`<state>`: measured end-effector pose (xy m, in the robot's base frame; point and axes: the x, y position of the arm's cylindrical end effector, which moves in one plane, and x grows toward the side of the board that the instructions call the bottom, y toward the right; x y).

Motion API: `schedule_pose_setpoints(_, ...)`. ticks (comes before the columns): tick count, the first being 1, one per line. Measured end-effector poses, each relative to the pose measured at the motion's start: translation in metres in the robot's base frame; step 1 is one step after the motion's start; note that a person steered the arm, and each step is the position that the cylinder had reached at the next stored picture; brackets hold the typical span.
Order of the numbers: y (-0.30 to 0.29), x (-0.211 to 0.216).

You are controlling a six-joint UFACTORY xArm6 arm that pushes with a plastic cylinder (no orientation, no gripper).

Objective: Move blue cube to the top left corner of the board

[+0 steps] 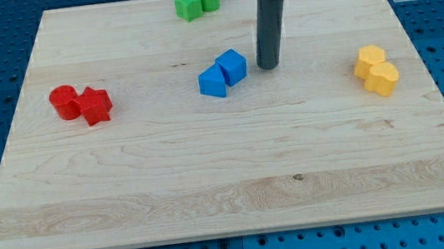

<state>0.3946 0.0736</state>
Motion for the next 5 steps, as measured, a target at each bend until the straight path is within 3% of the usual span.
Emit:
schedule_pose_setpoints(1, 0.0, 0.02)
schedule_pose_setpoints(5, -0.034, 0.003)
